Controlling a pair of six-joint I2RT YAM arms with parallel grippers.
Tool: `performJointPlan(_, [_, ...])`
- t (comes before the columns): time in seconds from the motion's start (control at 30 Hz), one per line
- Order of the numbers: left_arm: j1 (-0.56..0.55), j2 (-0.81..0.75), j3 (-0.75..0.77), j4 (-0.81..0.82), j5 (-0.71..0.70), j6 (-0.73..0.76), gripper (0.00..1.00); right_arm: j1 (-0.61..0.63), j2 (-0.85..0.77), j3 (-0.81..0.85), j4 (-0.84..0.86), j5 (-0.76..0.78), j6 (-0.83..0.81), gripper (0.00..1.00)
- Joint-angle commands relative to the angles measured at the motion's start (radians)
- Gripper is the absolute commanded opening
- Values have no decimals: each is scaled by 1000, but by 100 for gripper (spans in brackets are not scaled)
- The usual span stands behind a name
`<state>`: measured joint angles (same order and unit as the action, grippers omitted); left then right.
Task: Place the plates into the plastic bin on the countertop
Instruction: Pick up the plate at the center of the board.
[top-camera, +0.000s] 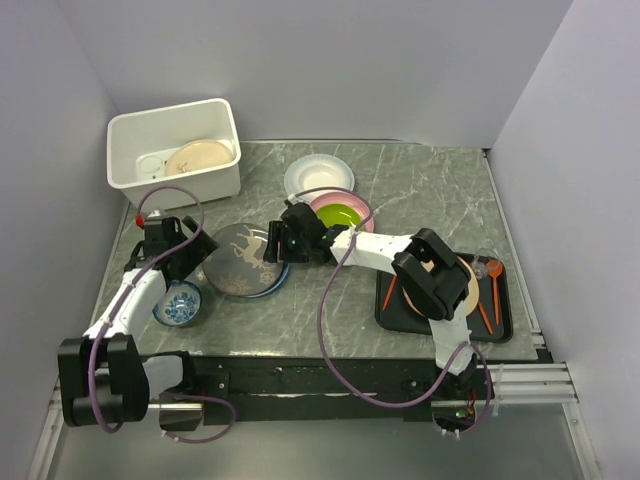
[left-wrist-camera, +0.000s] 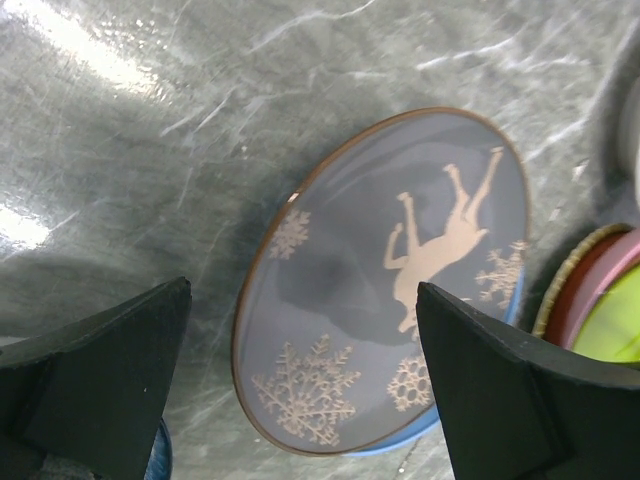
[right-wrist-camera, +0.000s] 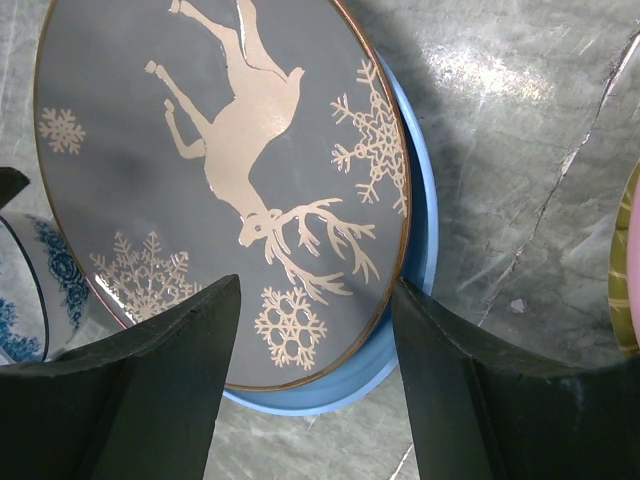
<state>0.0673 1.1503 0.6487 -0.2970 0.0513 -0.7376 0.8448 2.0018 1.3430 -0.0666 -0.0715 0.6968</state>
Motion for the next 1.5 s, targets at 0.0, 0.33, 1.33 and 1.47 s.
performJointPlan(0.0, [5, 46, 14, 27, -10, 35, 99, 5, 37, 36, -24, 16, -16, 70])
performJointPlan(0.33, [5, 66, -17, 101, 41, 43, 89, 5, 46, 18, 31, -28, -11, 69])
performJointPlan(1.33, [5, 32, -98, 234, 260, 66, 57, 5, 51, -48, 223, -183, -2, 69])
performJointPlan(1.47, [5, 6, -115, 260, 295, 63, 51, 7, 49, -54, 251, -201, -3, 69])
